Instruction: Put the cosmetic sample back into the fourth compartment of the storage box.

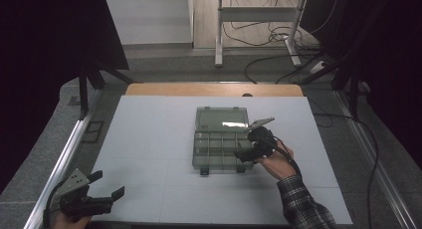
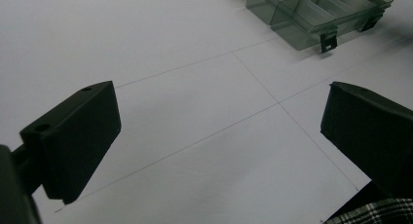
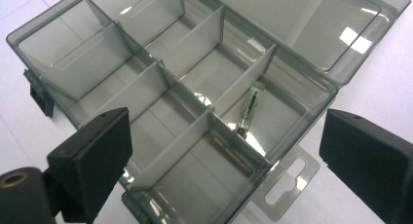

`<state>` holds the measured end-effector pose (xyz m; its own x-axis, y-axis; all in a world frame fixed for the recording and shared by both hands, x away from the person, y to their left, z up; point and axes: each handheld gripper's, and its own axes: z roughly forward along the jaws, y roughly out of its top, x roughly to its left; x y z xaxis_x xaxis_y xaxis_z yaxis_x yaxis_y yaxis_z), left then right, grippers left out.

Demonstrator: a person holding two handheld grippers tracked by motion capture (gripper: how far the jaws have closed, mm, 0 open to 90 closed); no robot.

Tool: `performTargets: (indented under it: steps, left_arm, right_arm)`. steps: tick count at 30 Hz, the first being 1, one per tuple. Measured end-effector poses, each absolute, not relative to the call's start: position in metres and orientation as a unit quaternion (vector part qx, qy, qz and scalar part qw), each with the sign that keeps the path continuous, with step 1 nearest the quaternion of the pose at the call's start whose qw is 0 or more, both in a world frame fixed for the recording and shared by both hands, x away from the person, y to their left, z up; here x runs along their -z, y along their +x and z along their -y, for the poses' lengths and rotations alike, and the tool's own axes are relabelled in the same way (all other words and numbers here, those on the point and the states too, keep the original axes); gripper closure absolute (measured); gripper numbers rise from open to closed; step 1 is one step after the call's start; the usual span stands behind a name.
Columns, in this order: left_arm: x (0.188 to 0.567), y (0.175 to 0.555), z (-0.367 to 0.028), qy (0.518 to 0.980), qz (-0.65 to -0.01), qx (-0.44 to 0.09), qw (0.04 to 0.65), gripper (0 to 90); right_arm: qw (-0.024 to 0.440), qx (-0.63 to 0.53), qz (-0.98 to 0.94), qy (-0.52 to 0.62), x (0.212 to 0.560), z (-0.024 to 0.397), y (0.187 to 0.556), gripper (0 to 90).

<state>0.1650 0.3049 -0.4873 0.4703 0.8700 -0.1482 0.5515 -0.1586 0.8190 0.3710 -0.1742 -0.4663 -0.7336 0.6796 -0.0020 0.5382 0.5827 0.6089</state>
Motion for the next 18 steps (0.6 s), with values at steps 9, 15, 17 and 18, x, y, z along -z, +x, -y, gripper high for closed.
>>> performTargets:
  steps: [9, 15, 17, 18]
  left_arm:
    - [0.487, 0.165, -0.305, 0.739, -0.481, -0.183, 0.436, 1.2]
    - [0.487, 0.165, -0.305, 0.739, -0.481, -0.183, 0.436, 1.2]
    - [0.487, 0.165, -0.305, 0.738, -0.481, -0.183, 0.436, 1.2]
    - [0.487, 0.165, -0.305, 0.738, -0.481, -0.183, 0.436, 1.2]
  right_arm:
    - [0.123, -0.294, -0.882, 0.348, 0.466, 0.178, 0.362, 1.8]
    - [0.117, -0.298, -0.886, 0.335, 0.466, 0.179, 0.356, 2.7]
    - [0.115, -0.303, -0.886, 0.333, 0.465, 0.179, 0.354, 2.8]
    - [0.114, -0.304, -0.885, 0.333, 0.465, 0.18, 0.353, 2.7]
